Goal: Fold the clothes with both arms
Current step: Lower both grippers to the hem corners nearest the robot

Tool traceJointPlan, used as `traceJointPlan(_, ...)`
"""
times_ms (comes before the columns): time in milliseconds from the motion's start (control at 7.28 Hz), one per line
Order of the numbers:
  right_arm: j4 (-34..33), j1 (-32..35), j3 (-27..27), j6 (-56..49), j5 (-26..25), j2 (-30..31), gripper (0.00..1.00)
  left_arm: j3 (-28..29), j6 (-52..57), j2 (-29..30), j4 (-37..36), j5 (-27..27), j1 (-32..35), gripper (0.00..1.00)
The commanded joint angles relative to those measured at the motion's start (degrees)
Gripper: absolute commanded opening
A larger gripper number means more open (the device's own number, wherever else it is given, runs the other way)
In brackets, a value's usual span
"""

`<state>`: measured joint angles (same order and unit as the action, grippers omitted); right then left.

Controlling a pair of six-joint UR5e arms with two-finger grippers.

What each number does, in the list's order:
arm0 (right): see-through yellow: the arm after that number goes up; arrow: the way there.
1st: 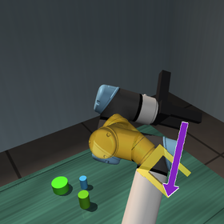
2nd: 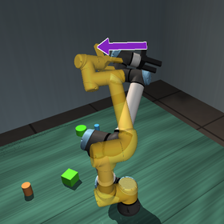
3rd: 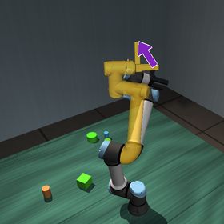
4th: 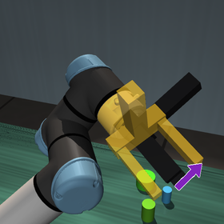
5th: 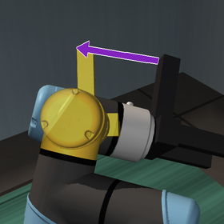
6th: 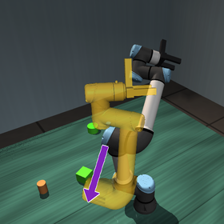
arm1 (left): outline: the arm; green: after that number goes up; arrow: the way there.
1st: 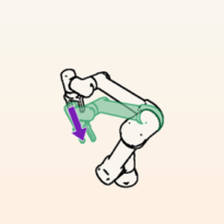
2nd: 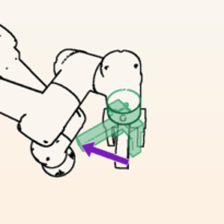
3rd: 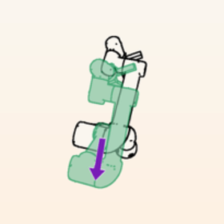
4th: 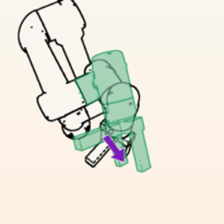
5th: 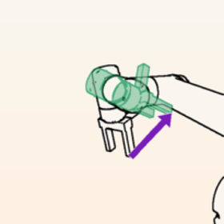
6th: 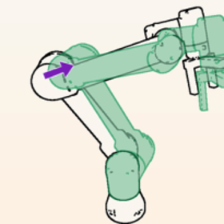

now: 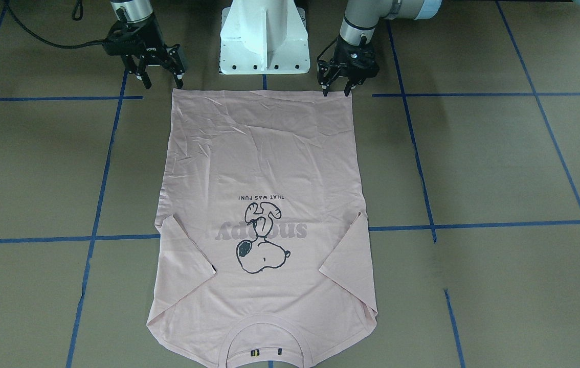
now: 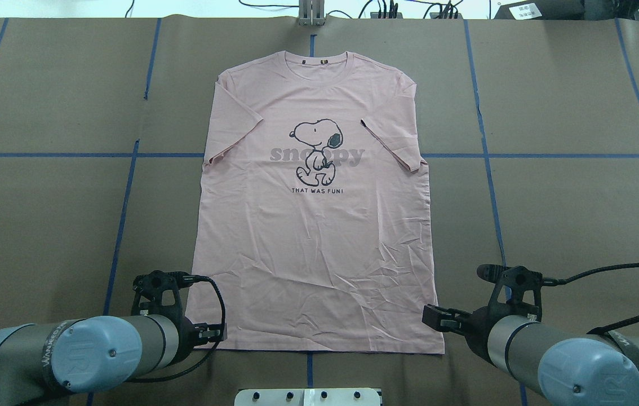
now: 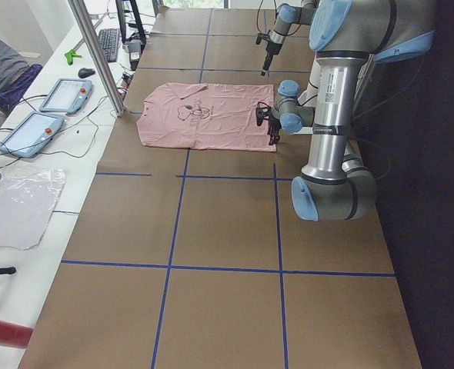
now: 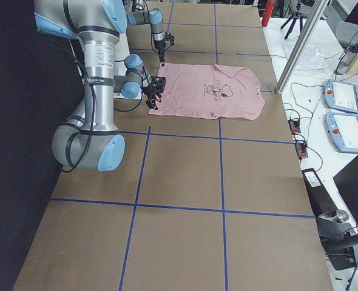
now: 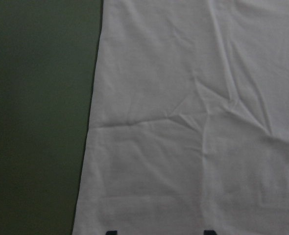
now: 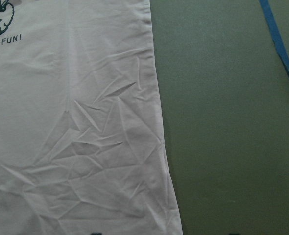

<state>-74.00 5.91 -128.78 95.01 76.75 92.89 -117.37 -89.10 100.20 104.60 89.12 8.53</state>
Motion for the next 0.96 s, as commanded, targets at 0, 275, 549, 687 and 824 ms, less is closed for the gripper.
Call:
traceJointPlan(0,0.0,-0.2,0.02,0.0,-0.29,-0.08,0.9,0.04,-0.45,-1.85,-0.01,-1.74,-0.8,0.65)
traceJointPlan(275,0.0,-0.29,0.02,0.09,-0.37,0.01,0.9,0.13,-0.63,-1.94,-0.01,-1.93,-0.89,0.62)
traceJointPlan(549,0.0,-0.55,0.02,0.0,-0.99,-0.07,0.9,0.21,-0.63,-2.03,-0.1,-2.02,-1.06,0.61)
traceJointPlan(687,0.0,-0.64,0.02,0.09,-1.08,-0.16,0.9,0.21,-0.63,-2.03,-0.18,-1.93,-1.15,0.61)
traceJointPlan(824,0.0,-0.64,0.02,0.0,-1.08,-0.16,0.9,0.21,-0.63,-2.03,-0.18,-1.93,-1.15,0.61)
